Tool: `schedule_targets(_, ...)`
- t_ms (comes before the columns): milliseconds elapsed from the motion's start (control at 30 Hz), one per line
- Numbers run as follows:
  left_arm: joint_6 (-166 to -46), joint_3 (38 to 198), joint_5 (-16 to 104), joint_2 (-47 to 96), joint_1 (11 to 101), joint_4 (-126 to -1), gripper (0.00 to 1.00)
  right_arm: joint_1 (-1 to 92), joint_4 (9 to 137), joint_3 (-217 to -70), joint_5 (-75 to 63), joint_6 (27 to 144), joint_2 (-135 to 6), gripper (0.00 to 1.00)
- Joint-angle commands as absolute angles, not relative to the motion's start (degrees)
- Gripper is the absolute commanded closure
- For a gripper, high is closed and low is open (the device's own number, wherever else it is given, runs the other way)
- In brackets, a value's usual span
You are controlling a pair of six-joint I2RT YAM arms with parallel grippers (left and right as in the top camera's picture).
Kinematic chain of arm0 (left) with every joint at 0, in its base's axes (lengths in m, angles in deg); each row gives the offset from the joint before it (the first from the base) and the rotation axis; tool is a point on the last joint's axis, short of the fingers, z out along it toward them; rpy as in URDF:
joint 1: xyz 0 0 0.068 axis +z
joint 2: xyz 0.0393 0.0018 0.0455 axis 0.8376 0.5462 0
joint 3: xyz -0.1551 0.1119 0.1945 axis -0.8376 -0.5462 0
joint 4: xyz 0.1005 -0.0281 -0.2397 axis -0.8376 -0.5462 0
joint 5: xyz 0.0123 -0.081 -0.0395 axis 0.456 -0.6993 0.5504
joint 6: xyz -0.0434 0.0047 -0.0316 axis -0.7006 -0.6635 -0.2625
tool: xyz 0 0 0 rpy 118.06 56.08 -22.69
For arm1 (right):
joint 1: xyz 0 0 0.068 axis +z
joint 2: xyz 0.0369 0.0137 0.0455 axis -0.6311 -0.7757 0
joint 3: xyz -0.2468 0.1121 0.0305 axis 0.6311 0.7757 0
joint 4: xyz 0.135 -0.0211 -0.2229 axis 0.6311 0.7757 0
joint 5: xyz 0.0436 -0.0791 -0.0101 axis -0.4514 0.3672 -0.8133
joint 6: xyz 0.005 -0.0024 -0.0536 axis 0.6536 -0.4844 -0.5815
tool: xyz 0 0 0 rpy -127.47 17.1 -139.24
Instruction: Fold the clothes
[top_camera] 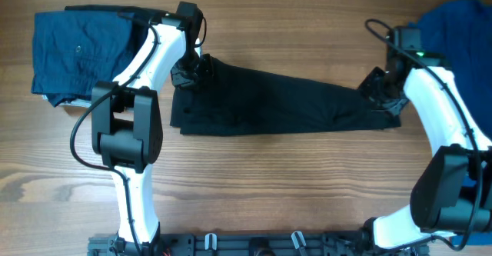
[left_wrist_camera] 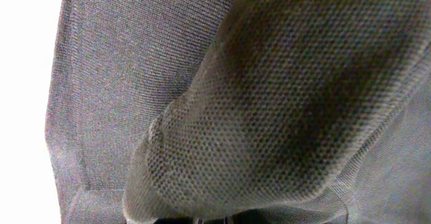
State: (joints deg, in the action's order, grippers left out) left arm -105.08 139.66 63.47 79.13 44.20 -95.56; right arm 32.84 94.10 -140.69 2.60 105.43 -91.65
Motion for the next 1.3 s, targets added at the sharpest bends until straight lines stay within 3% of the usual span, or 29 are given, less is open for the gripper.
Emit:
schedule_targets(0,-104.1,139.2,64.3,79.6,44.5,-95.2,0.88,30.6,93.7,-140.8,-2.3,99.8,-93.5,0.76)
schedule_targets(67,-104.1,139.2,64.3,79.6,44.5,-95.0,0.88,30.6,93.4,-140.8,-2.7,98.8,-94.3,0.86)
schedule_targets(233,-104.1,139.2,64.3,79.6,44.5,-95.0,0.88,30.6,89.9,-140.4,-8.2,91.1,-96.5,0.96)
schedule_targets(667,-104.1,139.2,64.3,79.6,44.5,-95.2,0.88,30.6,78.0,-129.8,-5.8,89.6,-98.8,0.96)
schedule_targets(1033,-104.2,139.2,64.3,79.6,44.5,-95.4,0.88,27.7,92.8,-133.6,3.4,88.6,-94.3,0.96)
schedule_targets(1267,-104.2,139.2,64.3,79.6,44.5,-94.7,0.88,27.4,86.1,-131.7,4.9,90.1,-94.5,0.96)
